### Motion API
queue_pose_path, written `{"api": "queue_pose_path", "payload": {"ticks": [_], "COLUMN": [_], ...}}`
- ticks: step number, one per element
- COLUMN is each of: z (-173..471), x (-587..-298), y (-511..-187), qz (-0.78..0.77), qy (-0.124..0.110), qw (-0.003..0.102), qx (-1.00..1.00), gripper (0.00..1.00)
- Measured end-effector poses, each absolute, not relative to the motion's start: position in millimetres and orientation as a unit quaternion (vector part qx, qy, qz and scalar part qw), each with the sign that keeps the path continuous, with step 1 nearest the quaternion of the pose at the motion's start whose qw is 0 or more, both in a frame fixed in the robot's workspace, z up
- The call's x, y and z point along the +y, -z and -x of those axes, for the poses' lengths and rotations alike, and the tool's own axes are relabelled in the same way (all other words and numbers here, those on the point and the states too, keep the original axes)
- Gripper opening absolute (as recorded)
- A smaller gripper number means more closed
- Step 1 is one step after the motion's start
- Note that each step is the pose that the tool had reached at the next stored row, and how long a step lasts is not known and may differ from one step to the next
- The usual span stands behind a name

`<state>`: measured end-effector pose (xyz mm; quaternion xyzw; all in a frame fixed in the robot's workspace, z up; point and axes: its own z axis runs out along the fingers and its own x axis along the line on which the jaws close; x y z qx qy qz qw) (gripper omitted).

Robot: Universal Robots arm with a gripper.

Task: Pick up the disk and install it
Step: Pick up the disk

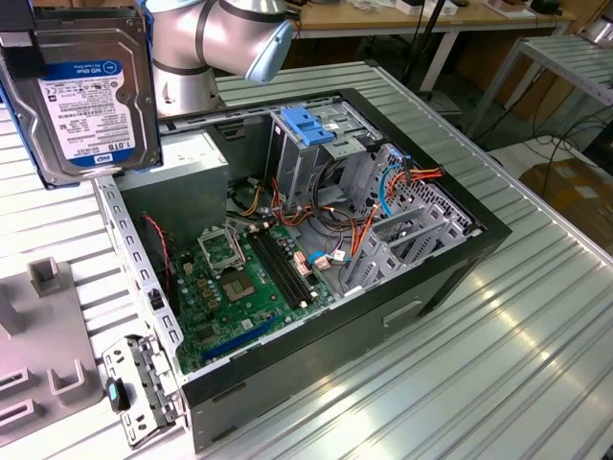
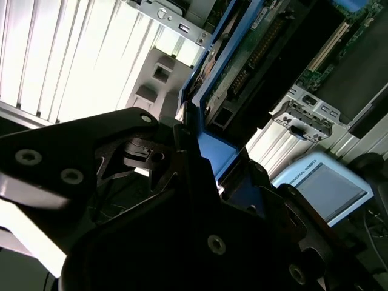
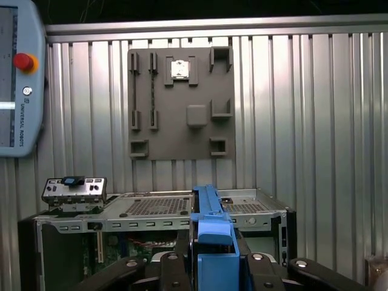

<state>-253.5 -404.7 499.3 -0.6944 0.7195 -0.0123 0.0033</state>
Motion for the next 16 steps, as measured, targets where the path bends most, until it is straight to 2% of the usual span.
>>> {"api": "queue_pose_path", "payload": {"ticks": [16], "z": [239.7], "x": [-415.9], "y": [-499.0], "qz": [0.694], "qy": [0.013], "qw": [0.003], "qx": [0.719], "gripper": [0.37]}}
